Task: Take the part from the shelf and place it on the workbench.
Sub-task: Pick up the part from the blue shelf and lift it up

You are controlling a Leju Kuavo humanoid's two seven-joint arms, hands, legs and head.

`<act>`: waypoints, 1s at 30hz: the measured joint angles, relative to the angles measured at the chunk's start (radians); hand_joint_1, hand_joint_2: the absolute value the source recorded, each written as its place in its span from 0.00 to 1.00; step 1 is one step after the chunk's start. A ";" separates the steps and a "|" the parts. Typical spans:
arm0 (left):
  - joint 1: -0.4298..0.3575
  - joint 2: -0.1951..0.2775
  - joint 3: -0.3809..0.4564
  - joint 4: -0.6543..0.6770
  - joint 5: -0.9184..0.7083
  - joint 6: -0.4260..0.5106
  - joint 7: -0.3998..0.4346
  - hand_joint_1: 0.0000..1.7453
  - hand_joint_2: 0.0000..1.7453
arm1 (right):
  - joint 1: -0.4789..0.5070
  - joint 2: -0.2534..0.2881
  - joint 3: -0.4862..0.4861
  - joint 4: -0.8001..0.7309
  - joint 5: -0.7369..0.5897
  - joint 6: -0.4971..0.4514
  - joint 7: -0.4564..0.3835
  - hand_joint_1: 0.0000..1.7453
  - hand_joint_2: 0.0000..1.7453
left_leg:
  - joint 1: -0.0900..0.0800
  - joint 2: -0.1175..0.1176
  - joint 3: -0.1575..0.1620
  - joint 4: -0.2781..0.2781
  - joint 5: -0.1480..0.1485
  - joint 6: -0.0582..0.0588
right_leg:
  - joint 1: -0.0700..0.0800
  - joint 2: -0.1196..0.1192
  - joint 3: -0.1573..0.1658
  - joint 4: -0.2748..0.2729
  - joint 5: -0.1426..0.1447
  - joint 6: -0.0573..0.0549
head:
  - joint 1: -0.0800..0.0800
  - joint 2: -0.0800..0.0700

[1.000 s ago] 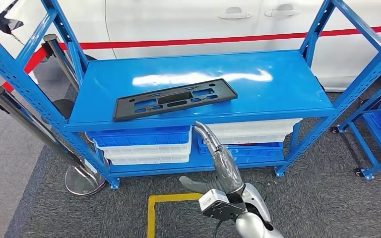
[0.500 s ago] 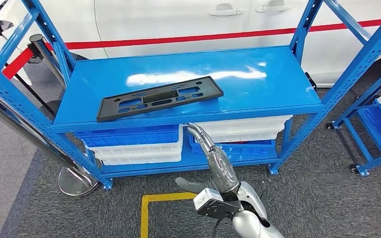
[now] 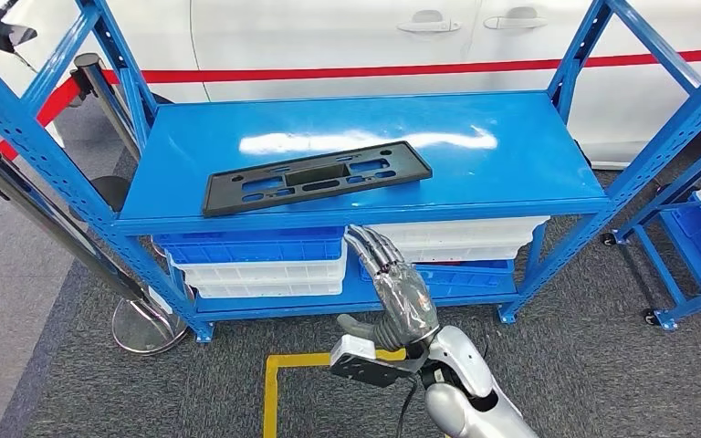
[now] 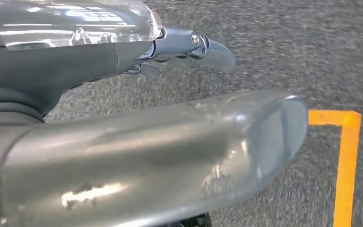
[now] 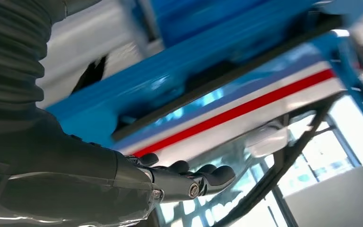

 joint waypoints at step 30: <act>-0.050 -0.017 -0.094 0.001 -0.018 -0.124 0.102 0.00 0.00 | -0.060 0.222 0.114 0.313 0.567 -0.387 0.114 0.00 1.00 | -0.001 -0.003 0.015 -0.005 -0.013 -0.001 | 0.000 0.000 -0.048 0.036 0.019 -0.013 | -0.008 0.000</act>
